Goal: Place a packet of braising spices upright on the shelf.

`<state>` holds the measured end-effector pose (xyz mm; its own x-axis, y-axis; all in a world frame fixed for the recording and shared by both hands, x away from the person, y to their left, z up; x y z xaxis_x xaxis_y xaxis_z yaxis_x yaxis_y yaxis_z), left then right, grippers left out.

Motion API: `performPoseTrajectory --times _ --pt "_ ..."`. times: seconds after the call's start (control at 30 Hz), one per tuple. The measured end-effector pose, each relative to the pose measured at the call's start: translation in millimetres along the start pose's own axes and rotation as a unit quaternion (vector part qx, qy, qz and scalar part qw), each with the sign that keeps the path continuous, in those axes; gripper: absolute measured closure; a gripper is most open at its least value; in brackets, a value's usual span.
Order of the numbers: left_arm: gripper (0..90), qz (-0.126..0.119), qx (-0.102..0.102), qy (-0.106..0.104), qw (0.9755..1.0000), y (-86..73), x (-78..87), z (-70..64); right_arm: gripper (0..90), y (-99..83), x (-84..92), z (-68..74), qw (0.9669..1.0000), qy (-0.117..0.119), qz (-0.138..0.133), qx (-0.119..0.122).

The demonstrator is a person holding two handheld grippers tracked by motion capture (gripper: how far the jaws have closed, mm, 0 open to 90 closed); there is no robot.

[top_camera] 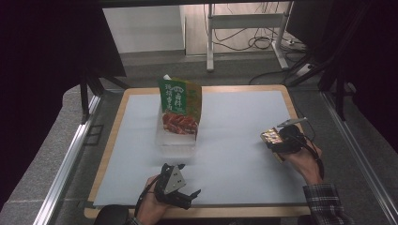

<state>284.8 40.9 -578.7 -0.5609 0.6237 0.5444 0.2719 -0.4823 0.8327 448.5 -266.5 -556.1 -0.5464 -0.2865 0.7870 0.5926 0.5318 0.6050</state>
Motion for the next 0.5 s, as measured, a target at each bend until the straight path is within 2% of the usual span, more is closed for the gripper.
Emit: performPoseTrajectory --times 0.27,0.5 --pt "2.7 -0.001 0.001 0.000 1.0000 0.0 -0.1 0.3 31.5 10.7 -4.7 33.6 0.9987 0.040 -0.006 0.032" --pt "2.7 -0.001 0.001 0.000 1.0000 0.1 0.2 0.5 31.6 17.5 -10.0 66.0 0.9955 0.071 -0.006 0.063"
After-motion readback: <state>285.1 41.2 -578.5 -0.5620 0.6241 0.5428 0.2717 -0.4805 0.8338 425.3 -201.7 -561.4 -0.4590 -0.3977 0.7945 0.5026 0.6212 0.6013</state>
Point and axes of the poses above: each handheld gripper's, and its own axes: x roughly backward along the jaws, y roughly out of its top, z roughly to its left, the point moved 10 cm from there along -x, roughly forward along the jaws, and after that the axes turned 3 degrees about x, right-handed, at the moved point
